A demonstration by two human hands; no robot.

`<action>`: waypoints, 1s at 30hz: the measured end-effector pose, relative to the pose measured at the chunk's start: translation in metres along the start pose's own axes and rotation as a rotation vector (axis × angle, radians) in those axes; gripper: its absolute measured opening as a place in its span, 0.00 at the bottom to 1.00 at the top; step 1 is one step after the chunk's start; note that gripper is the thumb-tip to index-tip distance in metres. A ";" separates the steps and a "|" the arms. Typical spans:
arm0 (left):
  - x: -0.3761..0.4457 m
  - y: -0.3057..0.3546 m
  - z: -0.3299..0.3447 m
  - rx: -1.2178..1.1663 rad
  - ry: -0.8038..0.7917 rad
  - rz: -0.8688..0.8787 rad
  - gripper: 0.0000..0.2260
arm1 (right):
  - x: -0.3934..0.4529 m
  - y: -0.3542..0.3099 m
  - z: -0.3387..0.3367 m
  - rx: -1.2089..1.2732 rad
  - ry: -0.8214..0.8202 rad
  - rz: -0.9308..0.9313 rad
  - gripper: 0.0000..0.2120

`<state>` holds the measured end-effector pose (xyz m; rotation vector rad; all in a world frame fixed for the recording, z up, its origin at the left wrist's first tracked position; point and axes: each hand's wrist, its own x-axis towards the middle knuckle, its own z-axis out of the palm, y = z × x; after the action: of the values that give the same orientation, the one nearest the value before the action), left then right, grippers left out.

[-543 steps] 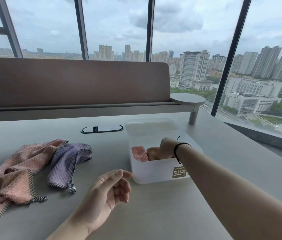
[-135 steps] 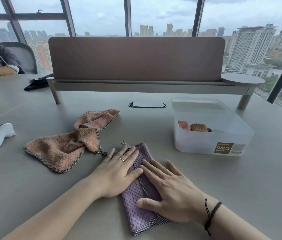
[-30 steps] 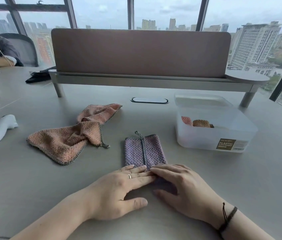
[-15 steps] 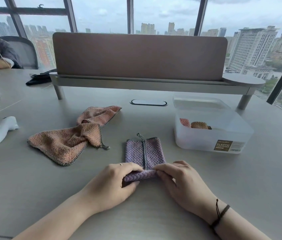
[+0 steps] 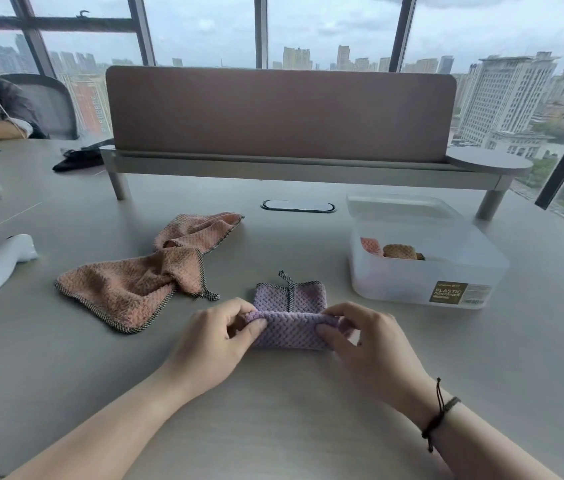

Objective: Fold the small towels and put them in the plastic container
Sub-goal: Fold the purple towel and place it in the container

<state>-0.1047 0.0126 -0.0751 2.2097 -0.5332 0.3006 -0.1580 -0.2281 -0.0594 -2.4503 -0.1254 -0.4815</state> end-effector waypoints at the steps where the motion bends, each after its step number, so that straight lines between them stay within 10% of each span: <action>1: 0.003 -0.001 0.001 -0.011 0.003 -0.017 0.13 | 0.004 0.000 0.001 0.013 -0.018 0.041 0.05; 11: 0.023 -0.002 0.011 0.175 0.013 -0.064 0.08 | 0.020 0.011 0.014 -0.042 -0.041 0.143 0.09; 20: 0.014 0.005 0.012 0.366 0.133 0.231 0.06 | 0.014 0.010 0.015 -0.152 0.106 0.019 0.08; 23: 0.009 0.007 0.011 0.323 -0.019 0.445 0.13 | 0.006 0.005 0.012 -0.171 0.170 -0.223 0.11; 30: 0.007 0.001 0.016 0.310 -0.406 0.380 0.28 | 0.000 0.008 0.018 -0.227 -0.284 -0.278 0.29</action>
<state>-0.0990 -0.0022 -0.0815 2.4734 -1.2042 0.1333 -0.1510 -0.2237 -0.0779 -2.7280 -0.5639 -0.2721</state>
